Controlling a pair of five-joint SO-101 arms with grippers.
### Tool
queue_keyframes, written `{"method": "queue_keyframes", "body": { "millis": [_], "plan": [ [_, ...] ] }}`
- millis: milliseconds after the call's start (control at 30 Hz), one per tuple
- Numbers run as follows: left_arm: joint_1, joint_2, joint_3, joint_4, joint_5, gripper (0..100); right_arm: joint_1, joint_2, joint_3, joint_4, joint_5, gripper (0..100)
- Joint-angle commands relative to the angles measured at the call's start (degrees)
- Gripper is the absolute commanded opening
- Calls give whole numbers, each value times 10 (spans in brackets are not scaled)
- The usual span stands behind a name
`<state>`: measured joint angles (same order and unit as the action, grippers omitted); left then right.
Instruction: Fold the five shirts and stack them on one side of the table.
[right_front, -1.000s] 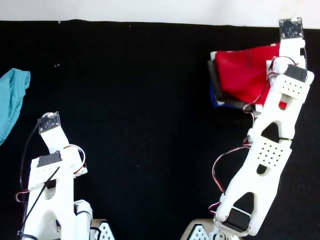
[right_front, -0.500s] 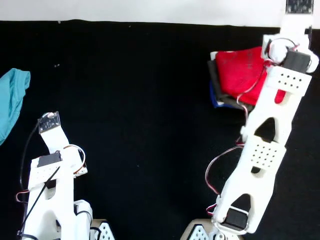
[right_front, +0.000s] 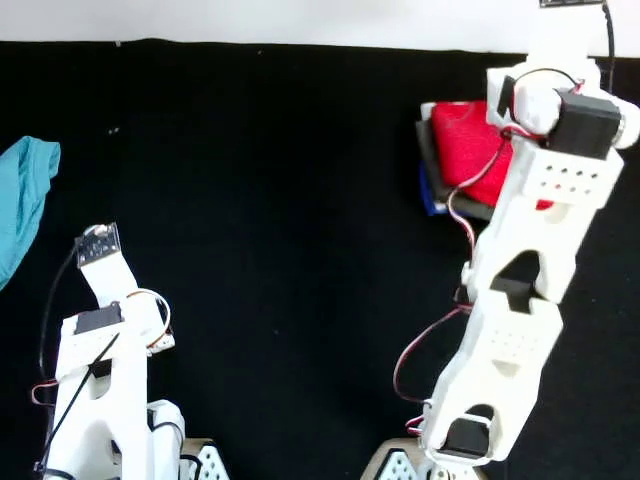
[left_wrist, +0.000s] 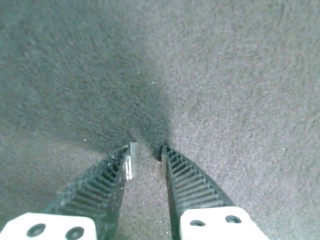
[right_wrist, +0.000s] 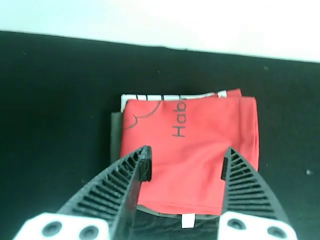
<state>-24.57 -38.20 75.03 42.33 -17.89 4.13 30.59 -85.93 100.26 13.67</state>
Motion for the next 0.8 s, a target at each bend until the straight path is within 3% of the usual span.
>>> {"method": "queue_keyframes", "body": {
  "millis": [0,100,300,633,767],
  "plan": [
    [-7,0,2,-18,4,98,-38,-85,66,11,-6,227],
    [-7,0,2,-18,4,98,-83,-196,225,11,-25,227],
    [-7,0,2,-18,4,98,-177,-441,678,-19,-35,227],
    [-9,0,-10,-12,4,101,-200,-706,1319,-304,-32,227],
    [-35,-3,-60,82,3,101,-200,-777,1501,-419,-31,224]
  ]
}}
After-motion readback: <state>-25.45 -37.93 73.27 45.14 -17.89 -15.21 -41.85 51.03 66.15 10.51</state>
